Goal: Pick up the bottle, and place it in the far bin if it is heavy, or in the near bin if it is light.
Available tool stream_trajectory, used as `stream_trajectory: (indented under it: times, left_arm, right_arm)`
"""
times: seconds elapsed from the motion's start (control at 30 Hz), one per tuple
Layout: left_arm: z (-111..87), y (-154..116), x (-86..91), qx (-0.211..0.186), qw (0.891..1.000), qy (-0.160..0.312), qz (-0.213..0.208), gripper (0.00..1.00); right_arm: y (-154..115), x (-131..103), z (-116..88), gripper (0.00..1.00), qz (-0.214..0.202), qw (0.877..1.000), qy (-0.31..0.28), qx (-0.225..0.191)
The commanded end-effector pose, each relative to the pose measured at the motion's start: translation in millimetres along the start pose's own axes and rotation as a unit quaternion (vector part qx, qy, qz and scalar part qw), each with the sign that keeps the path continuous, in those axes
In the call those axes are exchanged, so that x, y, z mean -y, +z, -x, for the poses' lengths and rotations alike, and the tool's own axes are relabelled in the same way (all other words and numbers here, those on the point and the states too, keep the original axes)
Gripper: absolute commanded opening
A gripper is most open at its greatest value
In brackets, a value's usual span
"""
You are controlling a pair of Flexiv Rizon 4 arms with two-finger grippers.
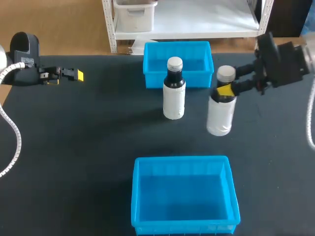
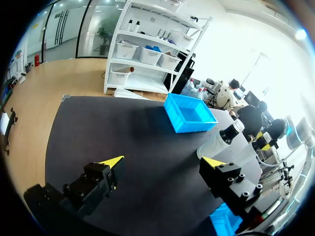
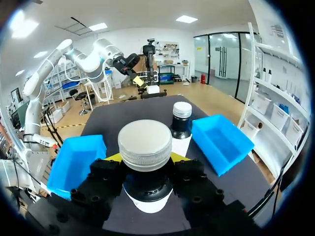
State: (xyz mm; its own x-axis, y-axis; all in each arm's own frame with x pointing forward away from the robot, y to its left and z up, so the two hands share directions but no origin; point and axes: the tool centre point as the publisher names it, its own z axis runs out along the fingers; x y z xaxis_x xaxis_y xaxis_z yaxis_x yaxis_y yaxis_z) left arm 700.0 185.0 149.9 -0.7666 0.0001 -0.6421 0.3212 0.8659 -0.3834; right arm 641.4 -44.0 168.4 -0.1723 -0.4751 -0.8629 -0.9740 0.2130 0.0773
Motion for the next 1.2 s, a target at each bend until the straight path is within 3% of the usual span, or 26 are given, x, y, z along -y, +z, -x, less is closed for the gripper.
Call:
stream_trajectory:
  times: [0.03, 0.33, 0.7, 1.03, 1.2]
  left_arm:
    - [0.0, 0, 0.0, 0.000, 1.000, 0.000, 0.000, 1.00]
    - [0.0, 0, 0.0, 0.000, 1.000, 0.000, 0.000, 1.00]
    - [0.0, 0, 0.0, 0.000, 1.000, 0.000, 0.000, 1.00]
    - [0.0, 0, 0.0, 0.000, 1.000, 0.000, 0.000, 1.00]
    - [0.0, 0, 0.0, 0.000, 1.000, 0.000, 0.000, 1.00]
  right_arm:
    - [-31, -2, 0, 0.00, 0.011, 1.000, -0.008, -0.002]
    - [-70, 0, 1, 0.00, 0.044, 0.998, -0.031, 0.027]
    - [-93, -22, 30, 0.00, 0.098, 0.992, -0.070, 0.046]
    - [-70, -67, 65, 0.00, 0.183, 0.975, -0.117, 0.036]
    - [-45, -99, 76, 0.00, 0.243, 0.958, -0.147, 0.036]
